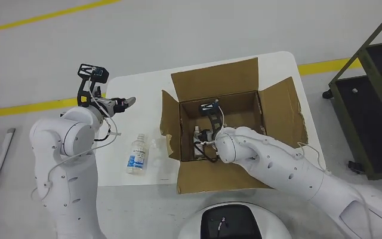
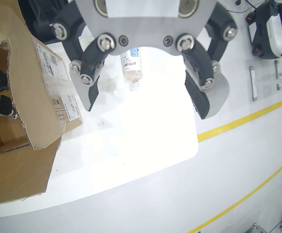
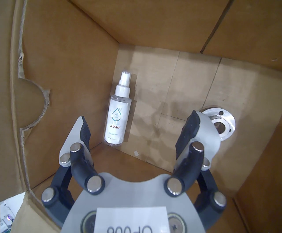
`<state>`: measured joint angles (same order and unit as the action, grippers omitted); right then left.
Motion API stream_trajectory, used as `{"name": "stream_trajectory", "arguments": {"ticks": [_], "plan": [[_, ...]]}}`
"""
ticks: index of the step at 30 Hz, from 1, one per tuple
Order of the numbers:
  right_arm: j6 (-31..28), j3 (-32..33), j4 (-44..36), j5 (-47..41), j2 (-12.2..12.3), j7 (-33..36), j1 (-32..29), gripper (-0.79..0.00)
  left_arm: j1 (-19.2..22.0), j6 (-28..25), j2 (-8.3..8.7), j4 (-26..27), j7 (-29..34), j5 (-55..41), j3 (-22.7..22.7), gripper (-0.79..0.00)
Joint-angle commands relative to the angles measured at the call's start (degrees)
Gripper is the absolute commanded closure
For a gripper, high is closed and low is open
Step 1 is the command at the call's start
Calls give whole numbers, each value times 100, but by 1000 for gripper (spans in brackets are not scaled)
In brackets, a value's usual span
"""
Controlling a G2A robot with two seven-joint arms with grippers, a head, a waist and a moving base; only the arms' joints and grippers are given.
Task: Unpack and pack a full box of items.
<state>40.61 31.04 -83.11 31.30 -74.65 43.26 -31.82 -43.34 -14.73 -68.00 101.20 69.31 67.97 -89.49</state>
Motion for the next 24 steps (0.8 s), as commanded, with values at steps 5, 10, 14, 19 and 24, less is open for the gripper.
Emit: {"name": "stream_trajectory", "arguments": {"ticks": [5,10,14,19,24], "plan": [[-136,102,295,-283,-153,-335,-86,-785,0,0,0,0,0,0,0,-785],[-355,339,615,-839,-295,-648,-158,-785,0,0,0,0,0,0,0,-785],[-805,622,780,-1179,-309,-690,-222,-785,0,0,0,0,0,0,0,-785],[-1572,1022,949,-1463,-241,-423,-271,-785,0,0,0,0,0,0,0,-785],[-2017,1156,959,-1395,-188,173,-184,-785,0,0,0,0,0,0,0,-785]]}}
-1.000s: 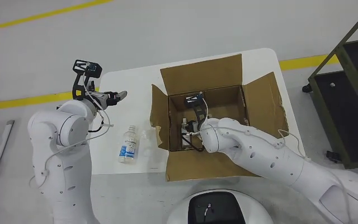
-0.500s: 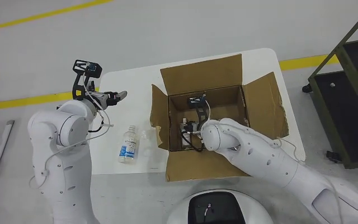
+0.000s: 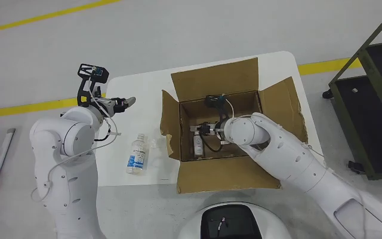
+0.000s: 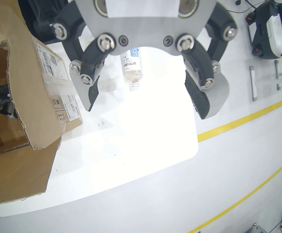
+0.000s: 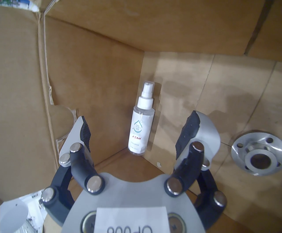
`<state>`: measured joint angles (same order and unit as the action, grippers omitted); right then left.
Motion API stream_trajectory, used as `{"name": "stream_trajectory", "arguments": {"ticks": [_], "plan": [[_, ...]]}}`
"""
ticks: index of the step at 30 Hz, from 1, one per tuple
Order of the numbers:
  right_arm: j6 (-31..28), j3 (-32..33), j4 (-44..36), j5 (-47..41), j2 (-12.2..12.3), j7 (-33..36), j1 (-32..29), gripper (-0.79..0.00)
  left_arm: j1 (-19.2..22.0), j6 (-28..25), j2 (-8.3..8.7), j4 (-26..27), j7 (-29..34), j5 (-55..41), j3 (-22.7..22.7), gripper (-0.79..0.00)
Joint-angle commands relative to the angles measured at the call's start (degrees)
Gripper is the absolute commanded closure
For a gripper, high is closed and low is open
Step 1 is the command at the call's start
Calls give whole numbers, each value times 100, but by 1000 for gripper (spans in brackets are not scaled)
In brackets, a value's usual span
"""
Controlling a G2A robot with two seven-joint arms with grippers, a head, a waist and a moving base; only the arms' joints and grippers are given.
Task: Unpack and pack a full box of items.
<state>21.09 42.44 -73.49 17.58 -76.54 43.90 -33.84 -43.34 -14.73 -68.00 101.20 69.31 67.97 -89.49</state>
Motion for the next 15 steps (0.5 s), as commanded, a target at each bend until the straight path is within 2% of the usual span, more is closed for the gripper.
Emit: {"name": "stream_trajectory", "arguments": {"ticks": [1,15], "plan": [[-98,21,-3,-43,0,148,20,-785,0,0,0,0,0,0,0,-785],[-119,34,7,-54,1,85,-26,-785,0,0,0,0,0,0,0,-785]]}}
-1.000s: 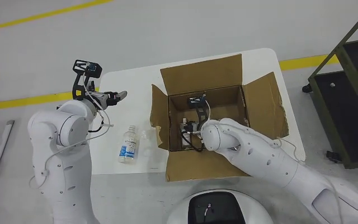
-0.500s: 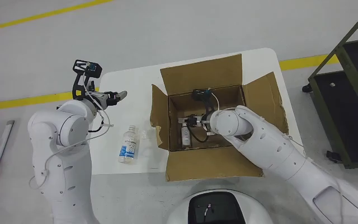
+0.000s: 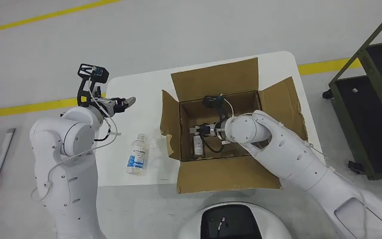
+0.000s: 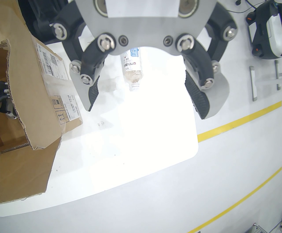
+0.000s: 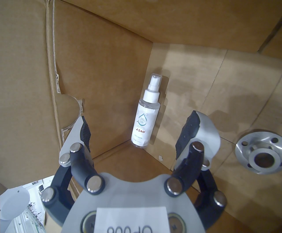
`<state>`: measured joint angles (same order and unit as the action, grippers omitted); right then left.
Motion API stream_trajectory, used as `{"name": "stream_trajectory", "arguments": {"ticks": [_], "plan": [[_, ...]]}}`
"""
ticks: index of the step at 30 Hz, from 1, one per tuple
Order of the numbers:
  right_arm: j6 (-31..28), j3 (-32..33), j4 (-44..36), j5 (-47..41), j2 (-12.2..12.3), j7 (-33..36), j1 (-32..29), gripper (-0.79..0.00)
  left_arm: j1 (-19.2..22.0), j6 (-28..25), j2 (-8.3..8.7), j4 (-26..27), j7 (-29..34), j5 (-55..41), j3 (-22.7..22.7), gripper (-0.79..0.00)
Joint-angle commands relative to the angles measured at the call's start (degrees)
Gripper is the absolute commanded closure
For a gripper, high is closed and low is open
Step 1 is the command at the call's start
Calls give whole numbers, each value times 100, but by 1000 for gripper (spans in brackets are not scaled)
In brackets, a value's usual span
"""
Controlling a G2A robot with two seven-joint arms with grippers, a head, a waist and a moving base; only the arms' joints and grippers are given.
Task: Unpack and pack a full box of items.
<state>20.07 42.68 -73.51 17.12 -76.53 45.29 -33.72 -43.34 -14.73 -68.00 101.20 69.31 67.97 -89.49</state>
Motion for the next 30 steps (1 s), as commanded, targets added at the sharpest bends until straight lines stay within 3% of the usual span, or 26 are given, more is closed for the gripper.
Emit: {"name": "stream_trajectory", "arguments": {"ticks": [1,11,13,14,15,30], "plan": [[-28,14,33,21,-3,-110,-63,-785,0,0,0,0,0,0,0,-785],[36,-227,431,-31,-188,134,150,-785,0,0,0,0,0,0,0,-785],[-1,-273,553,-123,-243,130,185,-668,0,0,0,0,0,0,0,-785],[-21,-300,631,-142,-267,119,195,-394,0,0,0,0,0,0,0,-785],[-40,-326,697,-165,-292,124,212,-357,0,0,0,0,0,0,0,-785],[-251,-567,1381,-263,-598,122,437,-348,0,0,0,0,0,0,0,-785]]}}
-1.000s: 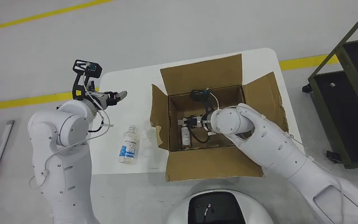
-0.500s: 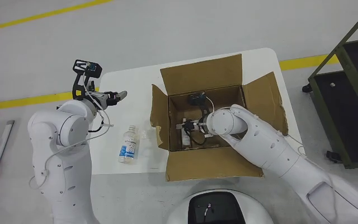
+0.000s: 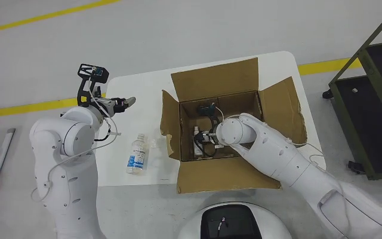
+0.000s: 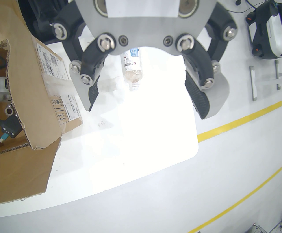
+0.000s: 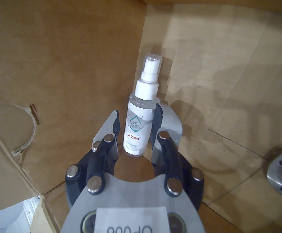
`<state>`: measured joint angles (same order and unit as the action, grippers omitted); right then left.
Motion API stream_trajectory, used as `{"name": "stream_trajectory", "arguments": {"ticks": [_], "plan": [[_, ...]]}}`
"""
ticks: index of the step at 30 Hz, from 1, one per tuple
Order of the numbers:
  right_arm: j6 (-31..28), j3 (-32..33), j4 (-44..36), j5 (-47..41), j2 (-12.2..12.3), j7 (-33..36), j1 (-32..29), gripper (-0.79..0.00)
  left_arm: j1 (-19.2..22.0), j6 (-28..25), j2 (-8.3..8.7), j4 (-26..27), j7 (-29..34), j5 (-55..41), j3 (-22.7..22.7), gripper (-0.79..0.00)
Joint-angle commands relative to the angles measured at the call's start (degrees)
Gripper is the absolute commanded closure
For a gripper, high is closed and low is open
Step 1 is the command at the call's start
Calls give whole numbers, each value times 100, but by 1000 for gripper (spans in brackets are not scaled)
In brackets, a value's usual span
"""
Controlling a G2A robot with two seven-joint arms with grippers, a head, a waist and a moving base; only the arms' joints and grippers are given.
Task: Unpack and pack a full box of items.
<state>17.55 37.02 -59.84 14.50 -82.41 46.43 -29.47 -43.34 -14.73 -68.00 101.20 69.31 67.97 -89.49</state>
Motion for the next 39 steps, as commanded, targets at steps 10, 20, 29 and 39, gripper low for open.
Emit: {"name": "stream_trajectory", "arguments": {"ticks": [10,20,29,39], "plan": [[-109,-43,235,59,-122,146,65,-385,0,0,0,0,0,0,0,-785],[-199,-78,492,119,-234,210,98,-372,0,0,0,0,0,0,0,-785],[-260,-91,663,167,-329,266,125,-366,0,0,0,0,0,0,0,-785],[-209,-119,812,314,-422,346,161,-243,0,0,0,0,0,0,0,-785]]}}
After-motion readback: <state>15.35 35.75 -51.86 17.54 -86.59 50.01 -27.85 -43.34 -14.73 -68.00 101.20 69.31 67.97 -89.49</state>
